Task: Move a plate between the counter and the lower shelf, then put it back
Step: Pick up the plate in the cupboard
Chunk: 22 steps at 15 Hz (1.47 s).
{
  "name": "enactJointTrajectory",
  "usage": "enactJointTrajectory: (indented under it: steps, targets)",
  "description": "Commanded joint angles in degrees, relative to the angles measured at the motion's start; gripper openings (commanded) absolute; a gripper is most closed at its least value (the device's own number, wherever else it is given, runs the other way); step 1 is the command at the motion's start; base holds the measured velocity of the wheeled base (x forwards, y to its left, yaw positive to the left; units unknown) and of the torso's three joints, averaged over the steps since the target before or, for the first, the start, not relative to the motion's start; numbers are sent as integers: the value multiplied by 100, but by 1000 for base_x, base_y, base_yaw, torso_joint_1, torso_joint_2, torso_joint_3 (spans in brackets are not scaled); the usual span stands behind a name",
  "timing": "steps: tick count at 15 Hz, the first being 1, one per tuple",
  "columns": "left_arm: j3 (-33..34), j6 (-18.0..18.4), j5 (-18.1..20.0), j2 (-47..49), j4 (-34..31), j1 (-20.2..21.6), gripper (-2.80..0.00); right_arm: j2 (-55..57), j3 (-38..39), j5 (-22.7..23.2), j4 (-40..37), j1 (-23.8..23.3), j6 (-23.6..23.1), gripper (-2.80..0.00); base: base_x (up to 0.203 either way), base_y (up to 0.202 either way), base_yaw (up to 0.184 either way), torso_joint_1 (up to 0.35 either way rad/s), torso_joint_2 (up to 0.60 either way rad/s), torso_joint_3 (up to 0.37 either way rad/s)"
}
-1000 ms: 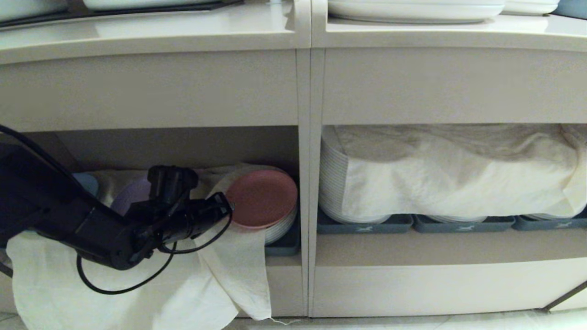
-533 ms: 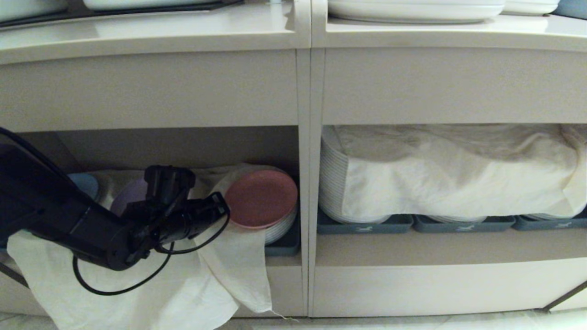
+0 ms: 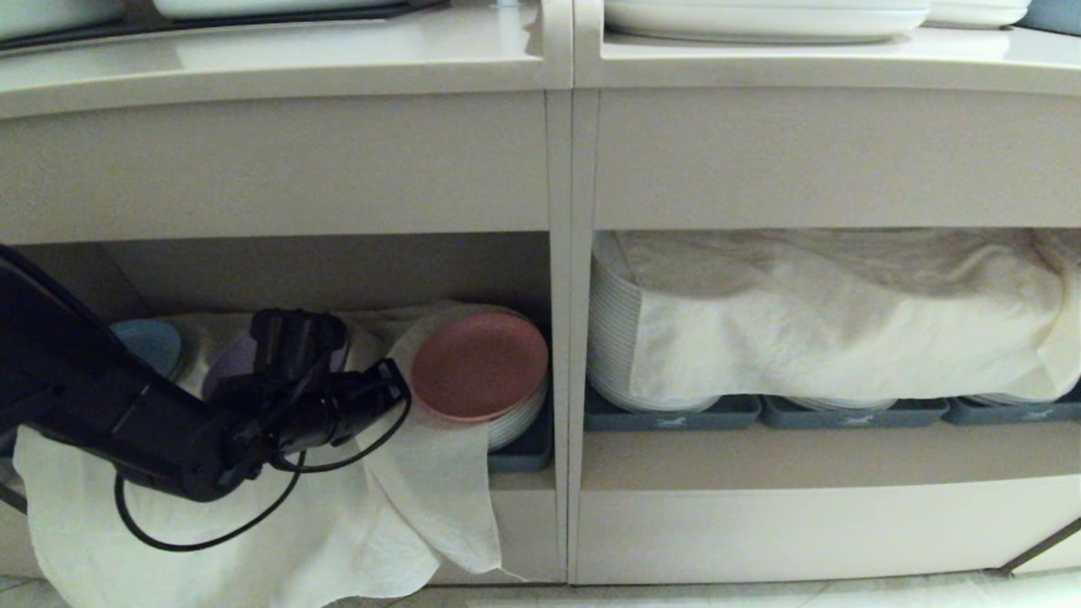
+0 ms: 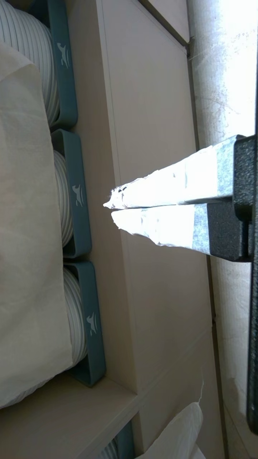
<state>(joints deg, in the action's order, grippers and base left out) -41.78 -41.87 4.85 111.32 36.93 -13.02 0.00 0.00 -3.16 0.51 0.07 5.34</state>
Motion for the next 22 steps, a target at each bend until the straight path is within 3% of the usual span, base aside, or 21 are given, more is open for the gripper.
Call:
enactJointTrajectory:
  steps: [1, 7, 8, 22]
  targets:
    - [-15, 30, 25, -5, 25, 19, -280, 0, 0, -1, 2, 1, 2, -280, 0, 0, 0, 0, 0, 0]
    - [-15, 38, 34, 12, 38, 10, -280, 0, 0, -1, 2, 1, 2, -280, 0, 0, 0, 0, 0, 0]
    - [-15, 38, 34, 21, 43, 10, 0, 0, 0, -1, 2, 1, 2, -280, 0, 0, 0, 0, 0, 0]
    - [-470, 30, 52, 392, 25, -69, 0, 0, 0, -1, 2, 1, 2, -280, 0, 0, 0, 0, 0, 0]
